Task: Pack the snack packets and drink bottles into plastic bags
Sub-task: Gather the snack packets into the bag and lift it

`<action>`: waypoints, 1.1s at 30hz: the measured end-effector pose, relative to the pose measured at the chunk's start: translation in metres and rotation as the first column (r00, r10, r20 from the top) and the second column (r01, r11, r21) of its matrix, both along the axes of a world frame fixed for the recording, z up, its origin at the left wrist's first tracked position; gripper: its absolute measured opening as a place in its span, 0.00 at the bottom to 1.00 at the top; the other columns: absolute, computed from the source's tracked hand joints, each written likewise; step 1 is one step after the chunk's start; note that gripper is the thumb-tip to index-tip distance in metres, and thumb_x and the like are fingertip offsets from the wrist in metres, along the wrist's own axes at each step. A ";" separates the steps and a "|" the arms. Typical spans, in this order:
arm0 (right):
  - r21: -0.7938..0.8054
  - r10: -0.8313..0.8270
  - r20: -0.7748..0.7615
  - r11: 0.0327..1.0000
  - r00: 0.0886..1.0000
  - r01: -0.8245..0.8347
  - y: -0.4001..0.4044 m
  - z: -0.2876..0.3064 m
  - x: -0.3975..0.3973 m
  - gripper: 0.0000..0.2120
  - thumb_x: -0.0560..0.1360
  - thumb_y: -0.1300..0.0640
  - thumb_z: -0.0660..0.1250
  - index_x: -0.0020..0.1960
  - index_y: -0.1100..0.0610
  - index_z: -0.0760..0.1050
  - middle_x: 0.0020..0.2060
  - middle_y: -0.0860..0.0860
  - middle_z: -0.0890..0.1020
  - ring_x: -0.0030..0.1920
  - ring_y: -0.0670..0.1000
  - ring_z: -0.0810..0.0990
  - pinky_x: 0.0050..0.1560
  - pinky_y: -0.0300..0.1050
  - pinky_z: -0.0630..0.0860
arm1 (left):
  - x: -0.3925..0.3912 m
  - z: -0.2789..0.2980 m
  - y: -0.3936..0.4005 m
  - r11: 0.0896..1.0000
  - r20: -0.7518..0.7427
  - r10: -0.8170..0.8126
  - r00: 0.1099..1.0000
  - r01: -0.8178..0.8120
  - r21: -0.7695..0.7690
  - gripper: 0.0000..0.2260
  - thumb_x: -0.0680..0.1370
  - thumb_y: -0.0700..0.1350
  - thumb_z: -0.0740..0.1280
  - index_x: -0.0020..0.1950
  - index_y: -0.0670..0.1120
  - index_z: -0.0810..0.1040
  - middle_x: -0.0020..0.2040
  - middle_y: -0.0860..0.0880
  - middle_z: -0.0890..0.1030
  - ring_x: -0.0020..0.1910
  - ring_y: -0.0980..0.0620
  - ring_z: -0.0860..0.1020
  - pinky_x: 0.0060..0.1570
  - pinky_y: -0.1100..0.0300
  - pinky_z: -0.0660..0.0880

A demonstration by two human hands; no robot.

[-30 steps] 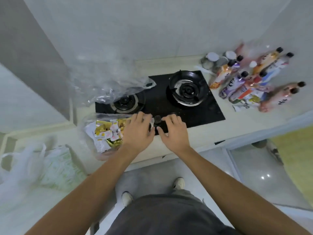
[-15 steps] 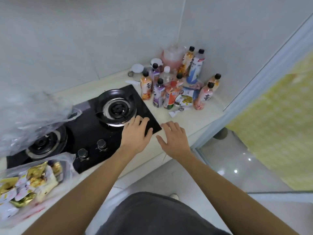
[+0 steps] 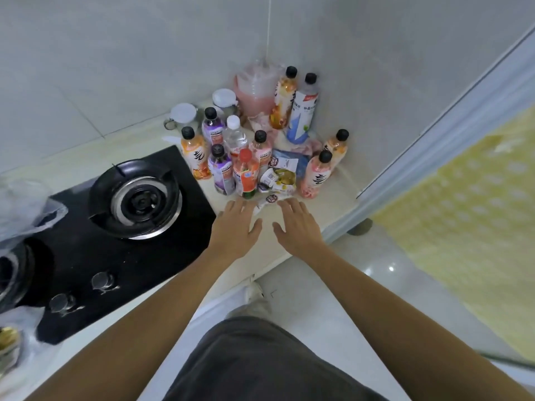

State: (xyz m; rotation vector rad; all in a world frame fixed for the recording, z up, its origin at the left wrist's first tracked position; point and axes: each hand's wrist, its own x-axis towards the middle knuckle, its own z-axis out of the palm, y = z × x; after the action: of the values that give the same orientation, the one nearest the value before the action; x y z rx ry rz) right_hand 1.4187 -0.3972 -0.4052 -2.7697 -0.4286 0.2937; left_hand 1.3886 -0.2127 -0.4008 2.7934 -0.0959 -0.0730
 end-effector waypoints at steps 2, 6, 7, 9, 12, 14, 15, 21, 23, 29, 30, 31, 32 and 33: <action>-0.004 0.012 -0.048 1.000 0.999 -0.012 -0.005 -0.009 0.024 0.29 0.81 0.51 0.67 0.77 0.59 0.64 0.76 0.57 0.67 0.76 0.59 0.65 0.70 0.59 0.72 | 0.024 -0.017 -0.009 0.998 -0.034 -0.001 0.999 -0.002 -0.067 0.21 0.82 0.53 0.61 0.74 0.50 0.70 0.70 0.46 0.74 0.68 0.44 0.72 0.58 0.46 0.76; -0.028 0.031 -0.140 0.999 0.990 -0.035 -0.009 -0.024 0.069 0.30 0.81 0.52 0.66 0.79 0.60 0.60 0.79 0.58 0.63 0.78 0.60 0.62 0.72 0.57 0.69 | 0.060 -0.048 -0.026 0.990 -0.135 -0.037 0.990 0.019 -0.136 0.24 0.81 0.50 0.63 0.77 0.54 0.68 0.75 0.50 0.70 0.73 0.46 0.67 0.60 0.46 0.75; -0.029 0.040 -0.147 0.999 0.988 -0.045 -0.009 -0.028 0.079 0.31 0.80 0.53 0.67 0.79 0.60 0.60 0.79 0.59 0.63 0.78 0.60 0.62 0.71 0.57 0.69 | 0.066 -0.055 -0.029 0.990 -0.154 -0.046 0.987 0.024 -0.140 0.24 0.81 0.50 0.64 0.77 0.54 0.67 0.76 0.51 0.69 0.74 0.46 0.66 0.60 0.47 0.75; -0.044 0.086 -0.112 0.995 0.990 -0.091 -0.007 -0.040 0.099 0.33 0.77 0.55 0.70 0.77 0.63 0.62 0.77 0.62 0.65 0.78 0.64 0.63 0.74 0.60 0.67 | 0.075 -0.066 -0.032 0.990 -0.197 -0.074 0.978 0.048 -0.131 0.25 0.81 0.49 0.63 0.79 0.53 0.66 0.78 0.50 0.67 0.75 0.45 0.65 0.60 0.46 0.76; -0.097 0.135 -0.077 0.985 0.988 -0.142 -0.007 -0.059 0.120 0.36 0.70 0.57 0.74 0.75 0.65 0.66 0.75 0.64 0.68 0.77 0.65 0.64 0.77 0.64 0.62 | 0.076 -0.078 -0.032 0.994 -0.228 -0.085 0.970 0.067 -0.086 0.28 0.79 0.47 0.66 0.79 0.50 0.66 0.78 0.48 0.67 0.74 0.44 0.65 0.56 0.46 0.76; -0.113 0.165 -0.074 0.979 0.984 -0.172 -0.008 -0.064 0.124 0.35 0.69 0.57 0.72 0.74 0.63 0.67 0.75 0.63 0.68 0.77 0.64 0.64 0.78 0.61 0.61 | 0.073 -0.082 -0.031 0.995 -0.195 -0.080 0.978 0.067 -0.073 0.28 0.76 0.45 0.69 0.77 0.49 0.70 0.76 0.48 0.70 0.72 0.43 0.69 0.52 0.47 0.77; -0.116 0.188 -0.052 0.974 0.981 -0.193 -0.009 -0.067 0.123 0.34 0.69 0.57 0.72 0.73 0.62 0.67 0.74 0.62 0.69 0.77 0.64 0.64 0.77 0.61 0.62 | 0.070 -0.084 -0.031 0.996 -0.176 -0.074 0.982 0.065 -0.053 0.27 0.75 0.44 0.70 0.75 0.49 0.72 0.75 0.48 0.72 0.70 0.43 0.70 0.51 0.48 0.77; -0.149 0.283 -0.057 0.946 0.957 -0.289 -0.026 -0.074 0.106 0.30 0.72 0.53 0.71 0.71 0.58 0.68 0.67 0.58 0.72 0.68 0.62 0.70 0.71 0.59 0.68 | 0.037 -0.088 -0.032 0.995 -0.190 0.098 0.977 -0.092 0.041 0.21 0.72 0.43 0.75 0.64 0.47 0.78 0.66 0.46 0.77 0.62 0.42 0.75 0.49 0.48 0.78; -0.145 0.317 -0.078 0.934 0.945 -0.325 -0.034 -0.076 0.103 0.32 0.72 0.52 0.72 0.73 0.58 0.67 0.67 0.58 0.72 0.67 0.62 0.70 0.70 0.57 0.69 | 0.025 -0.088 -0.033 0.988 -0.222 0.155 0.963 -0.147 0.055 0.20 0.72 0.42 0.76 0.63 0.47 0.78 0.65 0.45 0.77 0.62 0.41 0.75 0.51 0.47 0.79; -0.068 0.399 -0.078 0.912 0.914 -0.404 -0.041 -0.079 0.102 0.31 0.70 0.52 0.77 0.68 0.56 0.69 0.64 0.59 0.70 0.65 0.61 0.68 0.61 0.53 0.76 | 0.021 -0.084 -0.038 0.966 -0.255 0.248 0.935 -0.219 0.135 0.18 0.72 0.41 0.76 0.61 0.46 0.78 0.56 0.44 0.77 0.53 0.42 0.75 0.46 0.48 0.78; -0.063 0.409 -0.082 0.908 0.909 -0.414 -0.041 -0.078 0.103 0.31 0.70 0.52 0.78 0.68 0.56 0.68 0.63 0.59 0.70 0.65 0.61 0.69 0.60 0.54 0.77 | 0.023 -0.083 -0.040 0.964 -0.274 0.261 0.926 -0.233 0.130 0.19 0.73 0.42 0.76 0.62 0.46 0.77 0.56 0.43 0.77 0.52 0.41 0.75 0.46 0.48 0.78; -0.059 0.418 -0.085 0.904 0.904 -0.424 -0.043 -0.079 0.104 0.32 0.69 0.52 0.79 0.67 0.55 0.68 0.63 0.59 0.71 0.64 0.62 0.69 0.60 0.55 0.77 | 0.024 -0.083 -0.042 0.961 -0.297 0.274 0.915 -0.248 0.122 0.19 0.73 0.43 0.76 0.62 0.46 0.76 0.56 0.43 0.77 0.53 0.41 0.75 0.46 0.47 0.78; -0.053 0.428 -0.087 0.900 0.899 -0.433 -0.044 -0.080 0.104 0.33 0.68 0.52 0.79 0.66 0.54 0.67 0.62 0.59 0.71 0.64 0.62 0.70 0.59 0.56 0.77 | 0.024 -0.084 -0.044 0.958 -0.316 0.287 0.904 -0.264 0.115 0.19 0.74 0.45 0.75 0.63 0.46 0.75 0.56 0.43 0.76 0.53 0.41 0.75 0.46 0.47 0.78; -0.051 0.438 -0.092 0.895 0.894 -0.443 -0.045 -0.080 0.106 0.34 0.67 0.52 0.80 0.65 0.53 0.66 0.62 0.59 0.71 0.64 0.63 0.70 0.59 0.57 0.77 | 0.024 -0.084 -0.046 0.953 -0.330 0.304 0.893 -0.285 0.106 0.20 0.74 0.46 0.75 0.63 0.46 0.74 0.56 0.43 0.76 0.53 0.42 0.75 0.46 0.48 0.79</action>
State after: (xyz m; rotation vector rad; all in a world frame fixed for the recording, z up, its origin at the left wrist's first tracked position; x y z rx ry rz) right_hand 1.5242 -0.4426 -0.4850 -2.6854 -1.0488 0.5302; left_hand 1.4122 -0.2587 -0.4852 2.7655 0.4218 -0.4920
